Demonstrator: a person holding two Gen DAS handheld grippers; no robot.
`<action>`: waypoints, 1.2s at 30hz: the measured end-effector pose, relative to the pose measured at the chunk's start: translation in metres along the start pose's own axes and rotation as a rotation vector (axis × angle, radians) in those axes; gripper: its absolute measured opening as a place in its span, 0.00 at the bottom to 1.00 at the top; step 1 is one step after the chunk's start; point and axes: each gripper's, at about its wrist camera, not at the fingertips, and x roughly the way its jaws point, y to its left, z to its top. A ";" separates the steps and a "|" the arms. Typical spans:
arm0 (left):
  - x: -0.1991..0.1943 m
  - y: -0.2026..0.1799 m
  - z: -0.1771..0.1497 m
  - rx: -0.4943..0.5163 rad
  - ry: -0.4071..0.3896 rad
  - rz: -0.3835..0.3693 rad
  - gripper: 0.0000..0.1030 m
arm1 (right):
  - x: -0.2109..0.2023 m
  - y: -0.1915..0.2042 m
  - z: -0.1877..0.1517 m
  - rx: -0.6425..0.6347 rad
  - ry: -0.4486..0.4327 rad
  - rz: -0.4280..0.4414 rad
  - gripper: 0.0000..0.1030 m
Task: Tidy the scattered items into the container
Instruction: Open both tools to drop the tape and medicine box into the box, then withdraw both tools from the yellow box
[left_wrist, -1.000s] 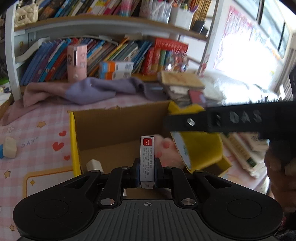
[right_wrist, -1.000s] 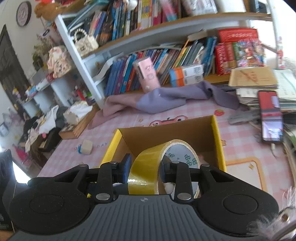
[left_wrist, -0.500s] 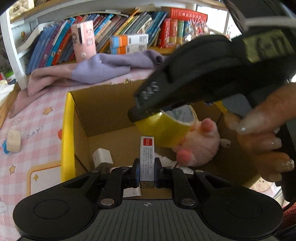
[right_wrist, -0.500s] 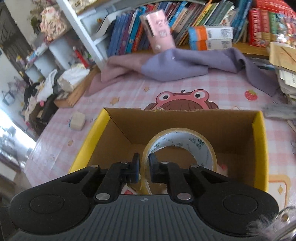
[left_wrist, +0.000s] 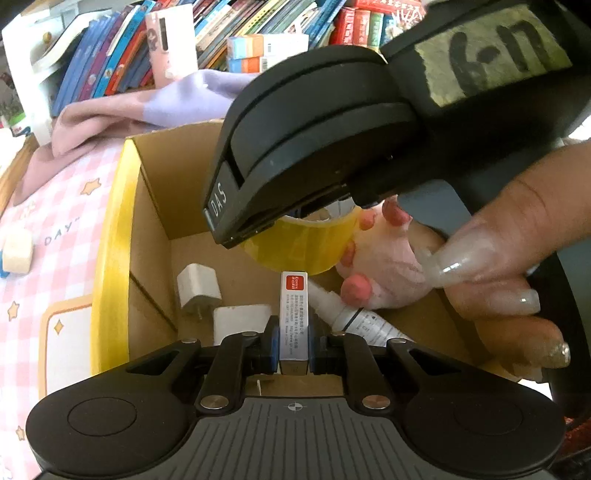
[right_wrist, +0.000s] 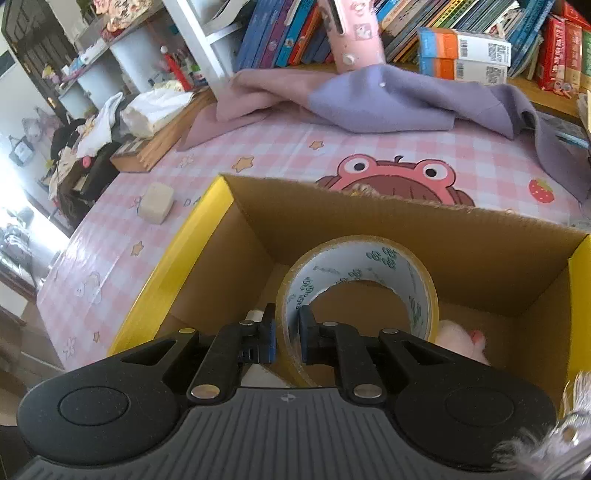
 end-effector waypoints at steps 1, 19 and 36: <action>0.000 0.001 -0.001 -0.005 0.000 0.003 0.13 | 0.001 0.001 0.000 -0.002 0.002 0.001 0.11; -0.044 -0.011 -0.013 0.045 -0.150 0.067 0.46 | -0.026 0.018 -0.006 -0.083 -0.096 -0.060 0.33; -0.119 0.025 -0.048 0.027 -0.321 0.032 0.68 | -0.090 0.034 -0.042 0.028 -0.234 -0.149 0.35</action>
